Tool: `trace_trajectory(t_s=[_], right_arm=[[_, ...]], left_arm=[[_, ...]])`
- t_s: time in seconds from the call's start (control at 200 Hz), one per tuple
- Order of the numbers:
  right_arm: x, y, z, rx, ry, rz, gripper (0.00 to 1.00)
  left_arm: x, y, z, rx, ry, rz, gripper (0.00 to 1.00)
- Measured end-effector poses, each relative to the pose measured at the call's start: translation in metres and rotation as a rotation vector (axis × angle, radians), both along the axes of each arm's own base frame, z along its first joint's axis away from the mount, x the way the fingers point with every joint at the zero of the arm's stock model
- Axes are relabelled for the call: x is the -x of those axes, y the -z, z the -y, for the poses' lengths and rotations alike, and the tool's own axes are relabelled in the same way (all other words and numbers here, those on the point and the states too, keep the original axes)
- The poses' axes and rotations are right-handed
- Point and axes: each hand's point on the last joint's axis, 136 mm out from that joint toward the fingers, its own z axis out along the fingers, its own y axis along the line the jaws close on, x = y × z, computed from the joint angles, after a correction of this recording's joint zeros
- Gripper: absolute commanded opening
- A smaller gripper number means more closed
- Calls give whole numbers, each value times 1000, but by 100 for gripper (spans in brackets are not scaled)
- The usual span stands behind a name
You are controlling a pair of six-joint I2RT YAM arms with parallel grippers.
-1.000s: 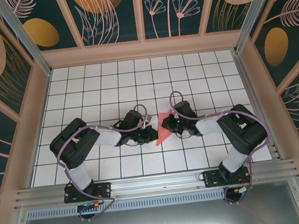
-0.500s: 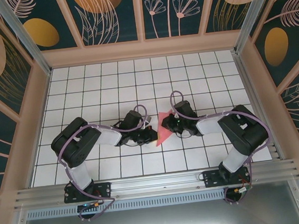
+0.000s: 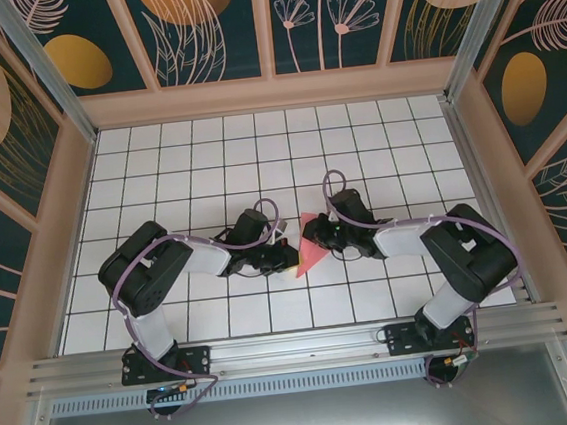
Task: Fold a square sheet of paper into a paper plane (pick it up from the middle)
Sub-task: Fourth fold the wing at the center of the table.
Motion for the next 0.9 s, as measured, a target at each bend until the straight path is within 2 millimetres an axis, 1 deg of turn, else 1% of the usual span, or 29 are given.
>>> trace_trajectory(t_s=[0.35,0.45,0.59,0.786,0.901], right_arm=[[-1,24,1,53,3,-44,15],[-3,24,2,56,6,-40,15],[-3,25,2,57,6,-41,15],[-2,25,0,52,-4,-39,15],[-2,25,0,52,-7,-37,15]], left_arm=[[0,0,0,0,1,2,0],[0,0,0,0,6,7,0],[1,0,0,3,16,14,6],[2,-1,-1,-2,34,35,5],[2,-2,-1,-5,40,41,9]])
